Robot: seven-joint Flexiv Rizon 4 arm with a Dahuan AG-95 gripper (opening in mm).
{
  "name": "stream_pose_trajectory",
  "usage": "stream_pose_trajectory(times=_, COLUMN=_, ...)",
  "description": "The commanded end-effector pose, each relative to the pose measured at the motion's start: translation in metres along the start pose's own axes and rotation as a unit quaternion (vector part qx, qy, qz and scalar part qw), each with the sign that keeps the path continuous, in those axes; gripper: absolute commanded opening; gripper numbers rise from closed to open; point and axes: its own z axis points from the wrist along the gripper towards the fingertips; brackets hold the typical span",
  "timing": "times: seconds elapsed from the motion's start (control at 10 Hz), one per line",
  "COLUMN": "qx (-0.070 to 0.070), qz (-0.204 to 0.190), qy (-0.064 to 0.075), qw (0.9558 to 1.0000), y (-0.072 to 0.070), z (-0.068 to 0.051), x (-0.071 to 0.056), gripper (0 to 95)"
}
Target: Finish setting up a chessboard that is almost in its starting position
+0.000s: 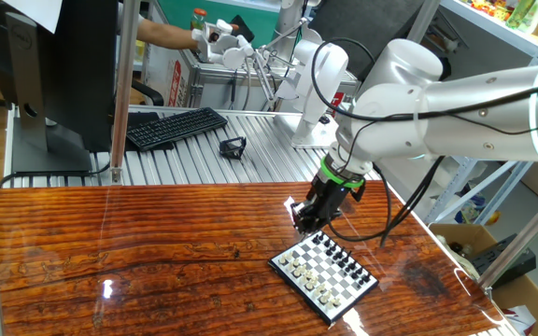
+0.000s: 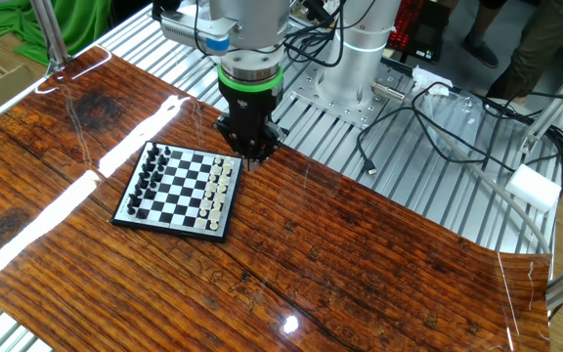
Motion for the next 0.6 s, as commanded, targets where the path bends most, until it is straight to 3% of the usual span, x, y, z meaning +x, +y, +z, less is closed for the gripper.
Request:
stream_pose_trajectory(times=0.1, qx=0.0, qz=0.001, qy=0.0, qw=1.0, y=0.0001, z=0.0009, x=0.0003, gripper=0.0)
stream_pose_trajectory(times=0.6, qx=-0.003, qz=0.009, qy=0.004, qw=0.9999, y=0.0088, z=0.0107, x=-0.0016, gripper=0.0)
